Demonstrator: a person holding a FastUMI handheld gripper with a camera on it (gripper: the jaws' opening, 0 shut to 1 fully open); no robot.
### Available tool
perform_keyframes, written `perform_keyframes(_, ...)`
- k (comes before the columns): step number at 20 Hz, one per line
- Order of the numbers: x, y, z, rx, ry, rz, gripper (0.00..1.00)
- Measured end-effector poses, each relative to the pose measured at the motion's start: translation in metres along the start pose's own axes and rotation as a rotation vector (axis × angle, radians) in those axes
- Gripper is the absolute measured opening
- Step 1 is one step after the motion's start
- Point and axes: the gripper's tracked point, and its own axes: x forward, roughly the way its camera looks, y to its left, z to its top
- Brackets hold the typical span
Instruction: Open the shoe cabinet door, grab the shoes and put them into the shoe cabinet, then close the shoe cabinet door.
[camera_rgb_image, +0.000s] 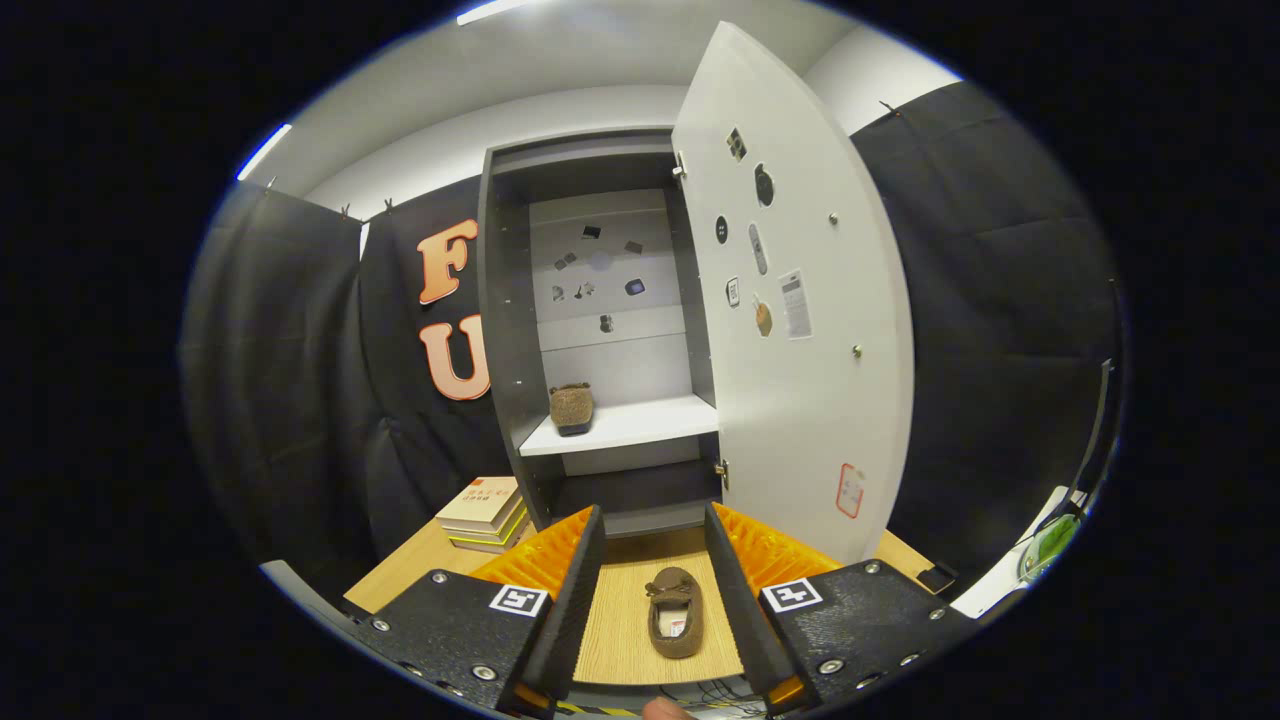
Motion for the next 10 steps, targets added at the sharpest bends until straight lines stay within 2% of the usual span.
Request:
perform_keyframes(5, 0.038, 0.010, -0.058, -0.040, 0.065, 0.042, 0.64)
perform_keyframes(10, 0.076, 0.001, -0.123, 0.008, 0.117, 0.031, 0.64)
